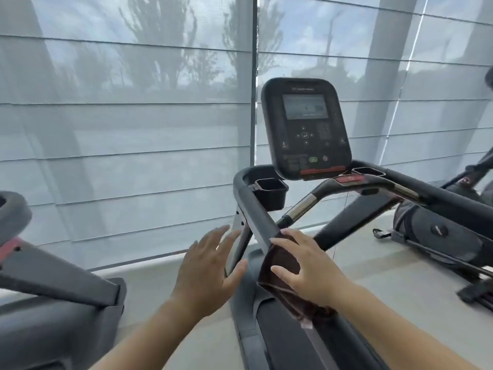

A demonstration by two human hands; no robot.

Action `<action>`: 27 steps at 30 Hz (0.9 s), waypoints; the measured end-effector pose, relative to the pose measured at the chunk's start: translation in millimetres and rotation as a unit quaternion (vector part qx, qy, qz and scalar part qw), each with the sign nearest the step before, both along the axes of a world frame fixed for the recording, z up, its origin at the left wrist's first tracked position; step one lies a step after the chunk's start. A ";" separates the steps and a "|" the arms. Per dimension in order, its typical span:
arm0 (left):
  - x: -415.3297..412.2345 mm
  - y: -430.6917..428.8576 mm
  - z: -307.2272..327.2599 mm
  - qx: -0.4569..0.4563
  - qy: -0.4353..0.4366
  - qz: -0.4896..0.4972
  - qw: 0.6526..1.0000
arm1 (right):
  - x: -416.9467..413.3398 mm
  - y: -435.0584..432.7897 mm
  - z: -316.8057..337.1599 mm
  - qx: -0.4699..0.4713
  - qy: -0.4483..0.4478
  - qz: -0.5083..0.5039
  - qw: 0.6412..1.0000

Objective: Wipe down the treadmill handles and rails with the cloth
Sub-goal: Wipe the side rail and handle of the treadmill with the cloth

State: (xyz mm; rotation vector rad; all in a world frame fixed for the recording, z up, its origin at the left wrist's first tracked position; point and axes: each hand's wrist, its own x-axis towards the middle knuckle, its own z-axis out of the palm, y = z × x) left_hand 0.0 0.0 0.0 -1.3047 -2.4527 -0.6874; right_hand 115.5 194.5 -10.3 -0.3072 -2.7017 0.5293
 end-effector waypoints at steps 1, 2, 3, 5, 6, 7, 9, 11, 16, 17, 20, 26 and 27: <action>3.8 2.9 -5.4 -0.009 -0.011 -0.004 1.000 | 2.5 3.3 -3.8 -0.005 -0.016 -0.001 1.000; 5.6 7.3 -10.8 -0.003 -0.004 -0.007 1.000 | 3.1 7.0 -5.6 -0.004 -0.027 -0.007 1.000; 8.2 10.2 -17.3 -0.005 -0.003 -0.005 1.000 | 3.4 10.6 -10.1 -0.004 -0.040 -0.015 0.999; 11.6 16.0 -27.7 -0.006 -0.012 -0.003 1.000 | 1.2 15.3 -15.3 -0.016 -0.064 -0.029 0.997; 13.5 19.3 -31.2 -0.005 -0.012 -0.002 1.000 | -0.9 16.3 -18.4 -0.020 -0.075 -0.031 0.997; 14.6 21.8 -34.6 -0.004 -0.016 0.003 1.000 | -3.1 18.2 -20.7 -0.023 -0.091 -0.035 0.995; 17.5 23.9 -41.4 -0.011 -0.033 0.012 0.999 | -7.7 20.1 -23.7 -0.013 -0.120 -0.045 0.992; 21.0 24.7 -49.4 -0.013 -0.044 0.018 0.999 | -12.2 20.2 -26.3 -0.006 -0.149 -0.052 0.987; 24.9 26.2 -66.7 -0.024 -0.064 0.036 0.997 | -15.2 21.5 -30.5 -0.006 -0.198 -0.052 0.979; 26.4 27.0 -68.5 -0.021 -0.070 0.038 0.997 | -14.5 21.4 -30.7 0.000 -0.199 -0.048 0.979; 30.3 29.7 -72.0 -0.016 -0.084 0.045 0.995 | -10.6 19.3 -30.4 0.017 -0.192 -0.040 0.980; 36.5 27.8 -76.8 -0.011 -0.093 0.045 0.995 | -2.1 11.2 -36.5 0.030 -0.173 -0.052 0.983; 37.2 26.8 -77.4 -0.008 -0.094 0.045 0.994 | -1.6 11.0 -36.5 0.024 -0.178 -0.052 0.982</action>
